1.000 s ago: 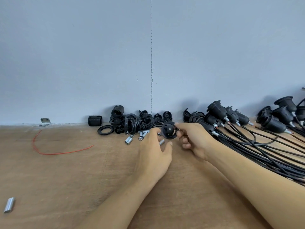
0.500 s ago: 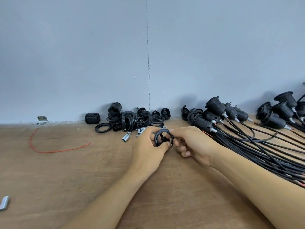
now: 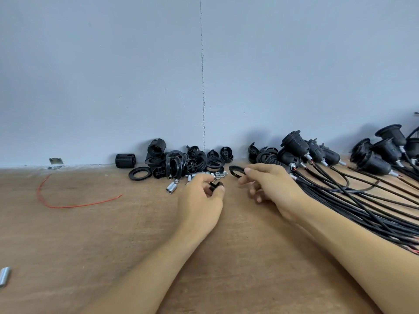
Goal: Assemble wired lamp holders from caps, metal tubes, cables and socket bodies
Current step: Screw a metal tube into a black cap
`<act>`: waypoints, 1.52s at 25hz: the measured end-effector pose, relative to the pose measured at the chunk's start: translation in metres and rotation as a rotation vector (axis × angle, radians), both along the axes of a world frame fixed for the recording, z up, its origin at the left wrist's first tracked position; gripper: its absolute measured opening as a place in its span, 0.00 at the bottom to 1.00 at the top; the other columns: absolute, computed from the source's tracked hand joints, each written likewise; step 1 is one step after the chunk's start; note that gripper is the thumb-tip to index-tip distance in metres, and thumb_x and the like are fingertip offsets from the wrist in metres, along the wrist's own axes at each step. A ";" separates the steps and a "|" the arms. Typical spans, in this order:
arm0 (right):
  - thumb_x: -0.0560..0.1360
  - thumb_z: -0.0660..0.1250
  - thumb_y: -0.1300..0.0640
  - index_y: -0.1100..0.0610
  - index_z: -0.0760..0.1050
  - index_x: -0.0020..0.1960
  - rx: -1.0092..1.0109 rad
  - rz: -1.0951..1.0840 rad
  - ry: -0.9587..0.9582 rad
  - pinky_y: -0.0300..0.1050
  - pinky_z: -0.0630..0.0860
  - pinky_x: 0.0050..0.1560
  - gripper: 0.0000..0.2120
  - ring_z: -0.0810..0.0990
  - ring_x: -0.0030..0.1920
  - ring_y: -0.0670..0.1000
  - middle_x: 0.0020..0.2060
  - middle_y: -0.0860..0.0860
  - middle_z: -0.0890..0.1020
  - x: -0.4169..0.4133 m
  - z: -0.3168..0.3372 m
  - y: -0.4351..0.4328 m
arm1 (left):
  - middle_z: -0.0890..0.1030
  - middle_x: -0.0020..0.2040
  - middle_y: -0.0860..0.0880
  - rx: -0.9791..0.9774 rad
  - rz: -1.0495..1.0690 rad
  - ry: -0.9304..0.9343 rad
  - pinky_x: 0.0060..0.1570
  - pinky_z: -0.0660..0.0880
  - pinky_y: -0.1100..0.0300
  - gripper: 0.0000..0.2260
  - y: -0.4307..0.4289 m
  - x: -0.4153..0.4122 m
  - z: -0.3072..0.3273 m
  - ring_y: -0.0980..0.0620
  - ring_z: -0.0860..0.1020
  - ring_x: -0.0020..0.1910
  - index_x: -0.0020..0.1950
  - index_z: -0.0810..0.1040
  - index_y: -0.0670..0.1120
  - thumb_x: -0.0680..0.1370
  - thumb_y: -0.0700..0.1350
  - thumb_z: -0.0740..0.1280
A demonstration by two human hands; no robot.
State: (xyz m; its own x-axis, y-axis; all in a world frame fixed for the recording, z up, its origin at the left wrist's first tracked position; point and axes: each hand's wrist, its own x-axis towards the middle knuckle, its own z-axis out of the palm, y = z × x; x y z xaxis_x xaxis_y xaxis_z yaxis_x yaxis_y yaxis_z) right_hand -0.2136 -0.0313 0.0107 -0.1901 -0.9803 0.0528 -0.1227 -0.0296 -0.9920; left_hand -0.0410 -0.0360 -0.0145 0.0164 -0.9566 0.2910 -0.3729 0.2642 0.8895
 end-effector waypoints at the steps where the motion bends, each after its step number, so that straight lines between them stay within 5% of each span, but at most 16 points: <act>1: 0.81 0.65 0.58 0.55 0.79 0.56 -0.024 0.008 0.144 0.40 0.70 0.27 0.06 0.76 0.29 0.47 0.41 0.52 0.86 0.003 -0.002 0.001 | 0.82 0.42 0.54 0.021 0.029 0.084 0.45 0.75 0.67 0.08 -0.001 0.001 0.002 0.61 0.81 0.40 0.57 0.79 0.52 0.78 0.45 0.70; 3: 0.80 0.66 0.56 0.50 0.79 0.58 -0.072 -0.001 0.462 0.36 0.72 0.35 0.08 0.78 0.32 0.44 0.38 0.49 0.86 0.007 -0.004 0.000 | 0.84 0.42 0.50 0.071 0.080 0.187 0.49 0.81 0.49 0.07 -0.003 0.004 0.005 0.48 0.84 0.43 0.53 0.79 0.55 0.80 0.43 0.66; 7: 0.78 0.68 0.54 0.51 0.82 0.56 -0.119 -0.074 0.698 0.36 0.70 0.47 0.08 0.77 0.39 0.41 0.37 0.40 0.80 0.012 -0.006 -0.002 | 0.84 0.42 0.49 0.074 0.117 0.161 0.49 0.81 0.44 0.09 -0.009 0.014 0.008 0.43 0.84 0.43 0.47 0.79 0.56 0.78 0.41 0.65; 9: 0.78 0.67 0.53 0.49 0.82 0.56 -0.115 -0.098 0.767 0.38 0.70 0.47 0.08 0.77 0.42 0.43 0.37 0.40 0.77 0.014 -0.007 -0.002 | 0.83 0.41 0.50 0.067 0.115 0.119 0.49 0.81 0.49 0.09 -0.012 0.017 0.008 0.46 0.84 0.43 0.45 0.79 0.55 0.77 0.41 0.67; 12: 0.77 0.67 0.49 0.45 0.79 0.60 -0.209 -0.067 0.903 0.44 0.74 0.48 0.12 0.76 0.45 0.45 0.37 0.41 0.74 0.019 -0.008 0.001 | 0.81 0.39 0.54 -0.017 0.118 -0.025 0.39 0.71 0.72 0.09 -0.013 0.018 0.006 0.58 0.79 0.39 0.44 0.80 0.56 0.76 0.41 0.71; 16: 0.79 0.64 0.45 0.39 0.74 0.68 -0.226 0.095 1.079 0.46 0.74 0.54 0.17 0.75 0.53 0.45 0.52 0.43 0.73 0.026 -0.010 0.000 | 0.77 0.49 0.54 -0.109 0.102 -0.108 0.44 0.69 0.72 0.10 -0.015 0.018 0.003 0.58 0.77 0.44 0.50 0.81 0.54 0.76 0.39 0.73; 21: 0.77 0.67 0.42 0.42 0.77 0.50 -0.246 0.070 1.030 0.45 0.71 0.47 0.06 0.74 0.48 0.45 0.46 0.42 0.73 0.022 -0.013 -0.006 | 0.78 0.51 0.54 -0.155 0.067 -0.048 0.46 0.75 0.71 0.16 -0.017 0.017 0.003 0.60 0.80 0.45 0.48 0.78 0.56 0.74 0.34 0.72; 29: 0.81 0.58 0.42 0.45 0.70 0.53 -0.333 0.122 1.138 0.47 0.68 0.42 0.08 0.77 0.51 0.51 0.46 0.42 0.78 0.025 -0.016 -0.013 | 0.79 0.46 0.57 -0.325 0.051 -0.030 0.48 0.70 0.78 0.16 -0.012 0.017 0.005 0.68 0.78 0.47 0.45 0.83 0.46 0.74 0.26 0.65; 38: 0.81 0.61 0.44 0.46 0.70 0.51 -0.355 0.067 1.147 0.46 0.66 0.40 0.07 0.76 0.47 0.50 0.40 0.40 0.72 0.022 -0.015 -0.001 | 0.76 0.37 0.57 -0.333 0.016 -0.200 0.40 0.68 0.74 0.13 -0.008 0.014 0.002 0.63 0.75 0.40 0.39 0.81 0.52 0.71 0.32 0.70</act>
